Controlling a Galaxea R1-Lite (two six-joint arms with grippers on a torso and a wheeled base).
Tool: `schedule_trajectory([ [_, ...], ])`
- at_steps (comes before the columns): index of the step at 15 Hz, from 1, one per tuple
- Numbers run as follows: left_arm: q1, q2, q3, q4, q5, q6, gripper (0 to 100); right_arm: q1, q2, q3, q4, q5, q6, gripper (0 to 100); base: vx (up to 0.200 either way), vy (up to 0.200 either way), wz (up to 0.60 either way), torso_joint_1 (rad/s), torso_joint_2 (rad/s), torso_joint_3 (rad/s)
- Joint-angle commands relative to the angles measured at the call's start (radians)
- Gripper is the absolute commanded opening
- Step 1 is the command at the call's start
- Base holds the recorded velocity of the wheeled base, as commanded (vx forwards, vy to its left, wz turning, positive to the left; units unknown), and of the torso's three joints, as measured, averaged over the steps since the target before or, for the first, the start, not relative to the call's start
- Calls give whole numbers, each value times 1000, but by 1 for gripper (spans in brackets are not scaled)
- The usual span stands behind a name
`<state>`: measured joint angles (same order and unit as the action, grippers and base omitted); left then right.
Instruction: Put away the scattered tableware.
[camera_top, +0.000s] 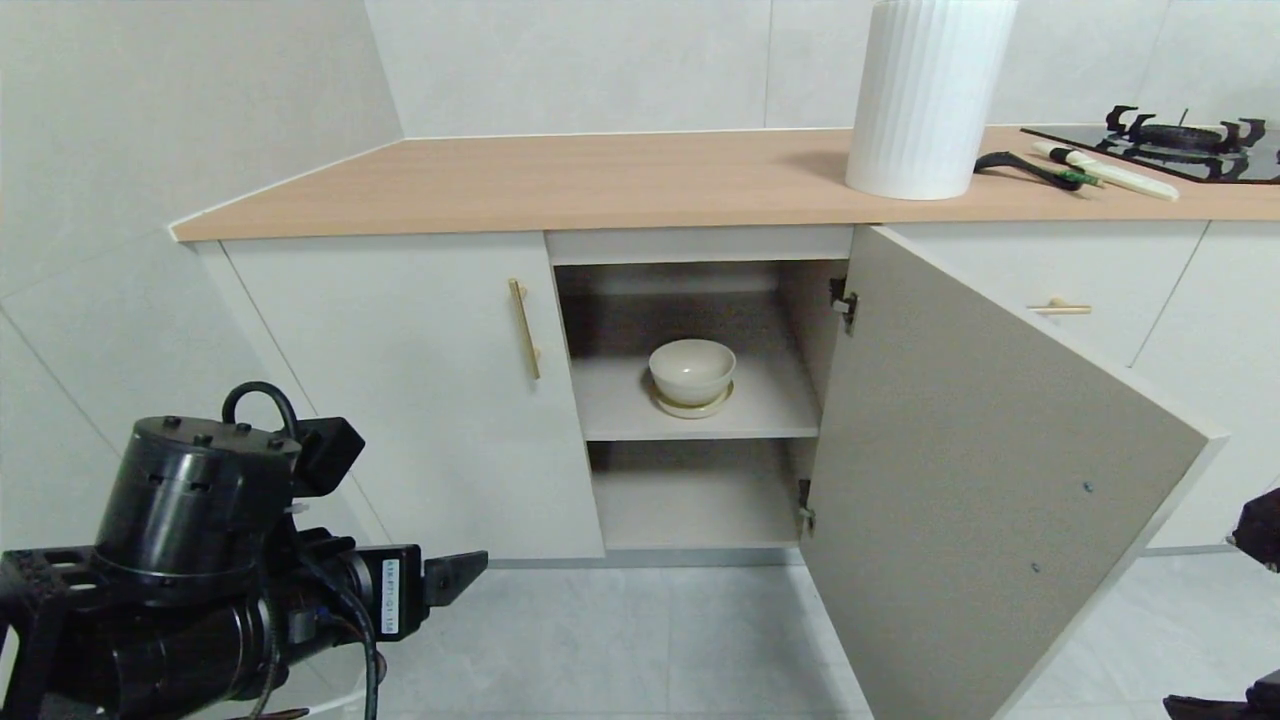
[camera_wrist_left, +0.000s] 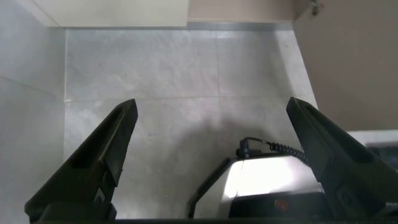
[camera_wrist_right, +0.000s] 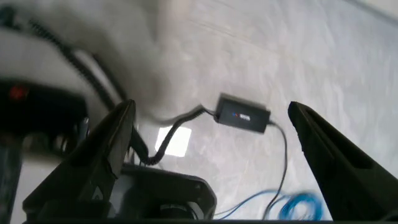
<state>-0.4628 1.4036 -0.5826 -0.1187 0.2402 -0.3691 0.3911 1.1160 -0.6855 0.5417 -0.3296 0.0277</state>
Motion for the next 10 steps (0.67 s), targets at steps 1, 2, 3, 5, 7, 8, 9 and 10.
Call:
schedule_trajectory([
  [1,0,2,0,-1,1,-1,100,-70,15,-25,0,0,-2,100,0,0,0,0,0,0],
  [2,0,2,0,-1,1,-1,100,-112,18,-39,0,0,-3,100,0,0,0,0,0,0],
  [3,0,2,0,-1,1,-1,100,-139,27,-48,-3,0,-2,100,0,0,0,0,0,0],
  [5,0,2,0,-1,1,-1,100,-170,39,-58,-9,1,-2,100,0,0,0,0,0,0],
  [7,0,2,0,-1,1,-1,100,-261,97,-55,-151,11,6,100,0,0,0,0,0,0],
  [8,0,2,0,-1,1,-1,100,-278,110,-55,-178,11,8,100,0,0,0,0,0,0],
  [9,0,0,0,-1,1,-1,100,-311,145,-54,-244,12,12,100,0,0,0,0,0,0],
  [10,0,2,0,-1,1,-1,100,-340,188,-54,-332,12,44,100,0,0,0,0,0,0],
])
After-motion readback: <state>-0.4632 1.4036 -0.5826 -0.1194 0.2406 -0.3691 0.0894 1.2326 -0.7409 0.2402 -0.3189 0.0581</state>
